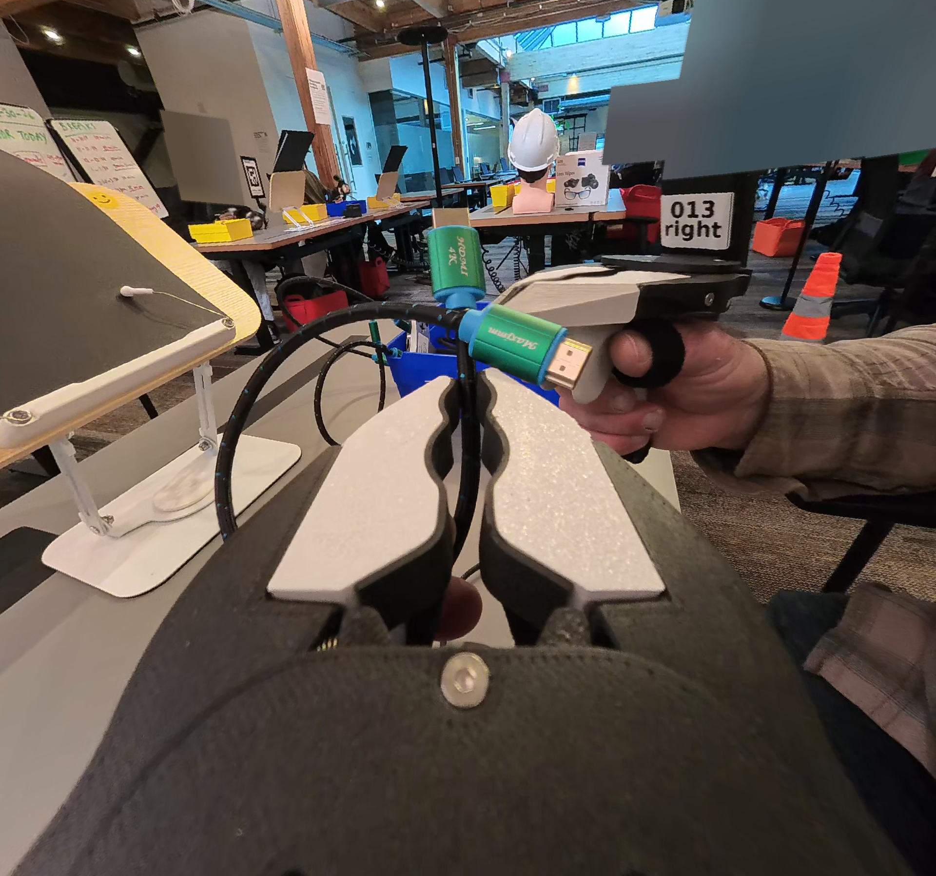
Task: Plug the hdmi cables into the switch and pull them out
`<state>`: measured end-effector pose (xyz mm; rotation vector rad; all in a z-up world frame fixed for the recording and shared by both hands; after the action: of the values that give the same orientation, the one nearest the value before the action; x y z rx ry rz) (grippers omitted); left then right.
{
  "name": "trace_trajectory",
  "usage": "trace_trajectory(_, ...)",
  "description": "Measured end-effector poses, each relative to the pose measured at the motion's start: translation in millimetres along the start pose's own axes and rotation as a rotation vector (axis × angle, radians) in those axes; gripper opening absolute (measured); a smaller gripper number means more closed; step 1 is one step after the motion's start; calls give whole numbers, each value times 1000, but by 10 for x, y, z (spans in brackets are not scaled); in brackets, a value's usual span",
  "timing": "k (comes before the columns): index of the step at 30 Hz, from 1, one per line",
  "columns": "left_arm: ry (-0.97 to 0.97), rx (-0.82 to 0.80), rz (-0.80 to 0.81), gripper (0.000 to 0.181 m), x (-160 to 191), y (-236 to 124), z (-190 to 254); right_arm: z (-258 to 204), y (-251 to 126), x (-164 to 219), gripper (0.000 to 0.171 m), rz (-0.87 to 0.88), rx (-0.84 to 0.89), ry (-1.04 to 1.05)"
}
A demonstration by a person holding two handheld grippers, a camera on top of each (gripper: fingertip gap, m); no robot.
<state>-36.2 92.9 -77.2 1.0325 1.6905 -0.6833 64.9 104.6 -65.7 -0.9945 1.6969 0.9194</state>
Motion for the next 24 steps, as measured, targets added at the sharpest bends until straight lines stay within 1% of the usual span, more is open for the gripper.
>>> trace_trajectory(7,33,24,-7,5,-12,2,32,35,-2,-6,0,-12,-28,116)
trace_trajectory(13,63,68,-13,6,-34,9,93,105,22,40,0,-31,-91,352)
trace_trajectory(19,63,95,-13,6,-17,-2,118,138,91,186,0,-133,-146,526)
trace_trajectory(24,-17,48,8,5,13,-15,22,99,86,287,0,-257,-197,539)
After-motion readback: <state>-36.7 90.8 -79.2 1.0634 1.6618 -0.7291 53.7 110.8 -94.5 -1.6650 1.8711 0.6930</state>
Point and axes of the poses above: each gripper's, where its closed fingertips meet, y out along the fingers, x out of its underside, z = x × y across the jaws, the point moved 5 cm from there along -y, back along the fingers, and after that the axes turned 15 degrees about y, right-handed, at the moved point
